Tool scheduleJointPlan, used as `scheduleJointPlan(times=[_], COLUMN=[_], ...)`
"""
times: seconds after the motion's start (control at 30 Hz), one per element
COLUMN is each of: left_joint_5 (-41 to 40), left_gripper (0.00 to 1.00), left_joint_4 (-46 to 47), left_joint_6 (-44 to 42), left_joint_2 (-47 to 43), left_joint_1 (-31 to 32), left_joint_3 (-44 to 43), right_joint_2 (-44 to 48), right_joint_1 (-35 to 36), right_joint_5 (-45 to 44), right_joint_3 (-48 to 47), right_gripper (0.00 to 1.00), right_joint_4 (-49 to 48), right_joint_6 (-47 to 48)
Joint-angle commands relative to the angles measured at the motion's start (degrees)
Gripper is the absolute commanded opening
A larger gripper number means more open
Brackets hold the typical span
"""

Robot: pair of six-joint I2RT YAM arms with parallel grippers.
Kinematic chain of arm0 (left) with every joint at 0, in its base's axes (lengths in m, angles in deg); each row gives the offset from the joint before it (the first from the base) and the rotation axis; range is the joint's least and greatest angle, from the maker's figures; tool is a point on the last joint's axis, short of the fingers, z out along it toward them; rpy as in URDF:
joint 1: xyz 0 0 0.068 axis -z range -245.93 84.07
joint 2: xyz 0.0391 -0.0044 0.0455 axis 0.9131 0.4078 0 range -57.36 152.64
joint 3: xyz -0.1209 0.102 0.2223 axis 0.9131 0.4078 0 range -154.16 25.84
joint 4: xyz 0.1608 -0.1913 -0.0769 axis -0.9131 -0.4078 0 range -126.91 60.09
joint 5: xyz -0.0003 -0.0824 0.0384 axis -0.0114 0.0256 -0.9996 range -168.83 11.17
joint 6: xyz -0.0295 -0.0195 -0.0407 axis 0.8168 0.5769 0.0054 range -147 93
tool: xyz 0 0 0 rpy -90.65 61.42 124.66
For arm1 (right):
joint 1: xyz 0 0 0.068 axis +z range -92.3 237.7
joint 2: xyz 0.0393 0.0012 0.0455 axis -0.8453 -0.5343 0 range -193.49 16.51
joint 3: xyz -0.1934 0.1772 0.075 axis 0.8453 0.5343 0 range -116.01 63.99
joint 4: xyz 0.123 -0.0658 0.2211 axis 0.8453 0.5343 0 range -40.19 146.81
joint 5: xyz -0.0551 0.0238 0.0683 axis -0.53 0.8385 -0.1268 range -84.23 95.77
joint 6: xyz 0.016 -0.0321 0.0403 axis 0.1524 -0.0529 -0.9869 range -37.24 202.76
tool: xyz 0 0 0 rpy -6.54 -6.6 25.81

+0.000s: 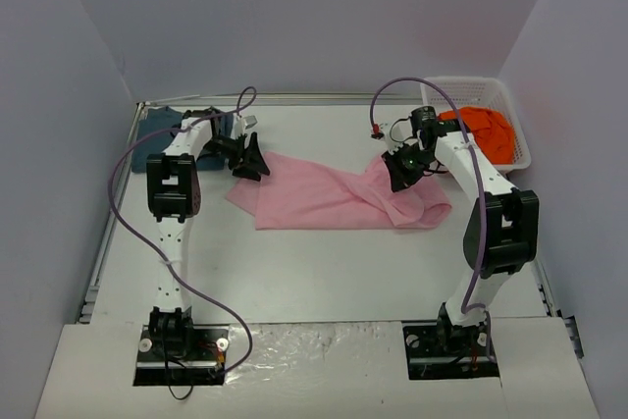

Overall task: Fold and stack the t-shirts
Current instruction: Flatten out the tshirt

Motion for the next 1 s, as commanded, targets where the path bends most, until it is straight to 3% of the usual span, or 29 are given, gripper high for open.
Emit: scheduleJointPlan(times=[0.0, 0.23, 0.3, 0.37, 0.57, 0.8, 0.97], left_joint_5=[0.7, 1.6, 4.2, 5.2, 5.9, -0.8, -4.6], left_gripper=[0.6, 0.57, 0.37, 0.03, 0.05, 0.02, 0.02], left_joint_4=[-2.2, -2.4, -2.3, -2.4, -3.5, -6.2, -4.2], left_joint_6=[0.0, 0.0, 0.1, -0.2, -1.5, -4.3, -2.0], left_joint_2=[-0.4, 0.8, 0.9, 0.7, -0.1, -0.3, -5.3], left_joint_1=[0.7, 1.3, 1.6, 2.0, 3.1, 3.9, 1.6], left_joint_3=[-3.3, -4.7, -5.1, -5.3, -5.6, -6.1, -7.8], right_joint_2=[-0.4, -1.0, -1.4, -1.9, -1.7, -0.2, 1.3], right_joint_1=[0.5, 0.5, 0.5, 0.5, 0.5, 0.5, 0.1], right_joint_5=[1.1, 0.9, 0.7, 0.9, 0.7, 0.5, -2.3], right_joint_3=[0.2, 1.2, 1.2, 1.4, 1.6, 1.8, -2.3], right_gripper=[0.0, 0.0, 0.0, 0.0, 0.0, 0.0, 0.0], right_joint_4=[1.0, 0.4, 0.2, -0.1, -0.2, -0.1, 0.1], right_joint_6=[-0.4, -0.3, -0.4, -0.7, -0.8, -0.8, -1.9])
